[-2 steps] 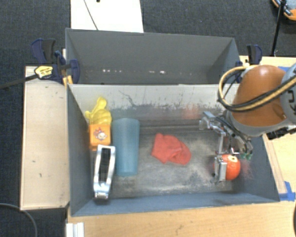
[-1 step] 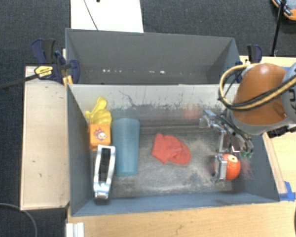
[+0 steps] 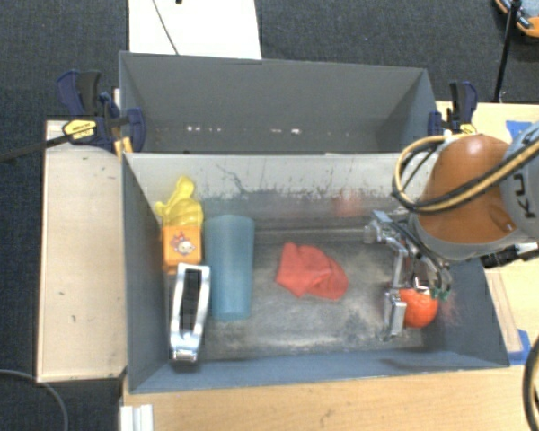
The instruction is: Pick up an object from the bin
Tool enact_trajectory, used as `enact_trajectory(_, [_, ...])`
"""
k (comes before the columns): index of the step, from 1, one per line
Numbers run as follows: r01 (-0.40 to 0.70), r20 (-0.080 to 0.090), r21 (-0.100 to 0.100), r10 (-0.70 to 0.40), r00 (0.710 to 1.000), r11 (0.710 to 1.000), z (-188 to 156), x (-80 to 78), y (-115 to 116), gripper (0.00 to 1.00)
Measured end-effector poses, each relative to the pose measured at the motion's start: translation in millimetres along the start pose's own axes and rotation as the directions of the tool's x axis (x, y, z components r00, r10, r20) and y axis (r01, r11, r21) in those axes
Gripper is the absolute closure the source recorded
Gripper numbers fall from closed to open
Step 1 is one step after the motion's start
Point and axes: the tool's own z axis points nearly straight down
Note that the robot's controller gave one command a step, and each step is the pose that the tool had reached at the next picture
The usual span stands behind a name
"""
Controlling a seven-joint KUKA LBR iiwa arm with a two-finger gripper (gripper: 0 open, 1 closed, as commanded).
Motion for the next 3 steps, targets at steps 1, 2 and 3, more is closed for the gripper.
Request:
enact_trajectory(1, [-0.003, -0.012, 0.000, 0.003, 1.000, 1.000, 10.4, 13.4, -12.6, 0.00])
enact_trajectory(2, [0.109, -0.005, 0.000, -0.109, 0.994, 0.994, -12.1, 10.0, -53.6, 0.00])
enact_trajectory(3, [0.096, -0.006, 0.000, -0.096, 0.995, 0.995, 23.7, 18.1, -84.8, 1.00])
